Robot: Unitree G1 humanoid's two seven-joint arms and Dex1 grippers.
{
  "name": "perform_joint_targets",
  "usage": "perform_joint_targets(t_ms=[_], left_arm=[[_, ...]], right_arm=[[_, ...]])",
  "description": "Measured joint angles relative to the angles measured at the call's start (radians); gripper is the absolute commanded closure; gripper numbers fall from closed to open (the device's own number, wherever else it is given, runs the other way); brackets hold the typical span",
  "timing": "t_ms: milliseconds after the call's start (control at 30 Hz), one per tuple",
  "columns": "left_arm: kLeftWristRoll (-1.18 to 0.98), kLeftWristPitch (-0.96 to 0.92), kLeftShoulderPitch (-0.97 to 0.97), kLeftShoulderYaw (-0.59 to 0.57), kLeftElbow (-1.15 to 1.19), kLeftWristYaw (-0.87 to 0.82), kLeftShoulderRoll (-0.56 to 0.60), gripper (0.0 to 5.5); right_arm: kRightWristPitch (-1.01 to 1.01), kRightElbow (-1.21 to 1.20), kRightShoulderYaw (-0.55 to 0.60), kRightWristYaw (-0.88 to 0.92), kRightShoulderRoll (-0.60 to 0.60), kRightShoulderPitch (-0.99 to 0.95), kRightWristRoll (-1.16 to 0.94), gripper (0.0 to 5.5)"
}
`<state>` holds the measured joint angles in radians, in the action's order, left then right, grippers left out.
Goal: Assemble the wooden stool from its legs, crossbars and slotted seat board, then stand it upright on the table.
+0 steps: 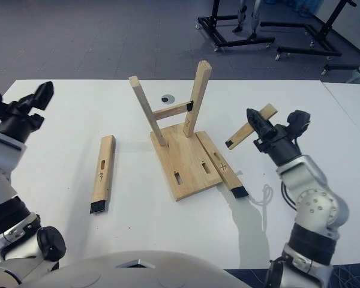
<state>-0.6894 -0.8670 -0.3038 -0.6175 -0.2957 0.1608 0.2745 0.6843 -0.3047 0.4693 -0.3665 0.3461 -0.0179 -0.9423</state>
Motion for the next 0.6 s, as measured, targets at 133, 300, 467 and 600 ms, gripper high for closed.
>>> perform_joint_targets(t_ms=[133,300,467,600], left_arm=[[-0.001,0.012,0.000,0.041,0.022,-0.019,-0.009,0.80],[-0.001,0.032,0.011,0.070,0.027,-0.029,-0.017,0.80],[0.000,0.049,0.058,0.106,0.027,-0.018,-0.021,0.80],[-0.001,0.057,0.061,0.114,0.027,-0.015,-0.020,0.80]], right_arm=[[-0.095,0.063,-0.077,-0.058,-0.005,-0.005,0.102,5.10],[-0.131,0.182,-0.197,-0.176,0.016,-0.038,0.199,5.10],[-0.211,0.215,-0.211,-0.242,0.044,-0.048,0.270,5.10],[-0.207,0.212,-0.131,-0.249,0.066,-0.047,0.225,5.10]])
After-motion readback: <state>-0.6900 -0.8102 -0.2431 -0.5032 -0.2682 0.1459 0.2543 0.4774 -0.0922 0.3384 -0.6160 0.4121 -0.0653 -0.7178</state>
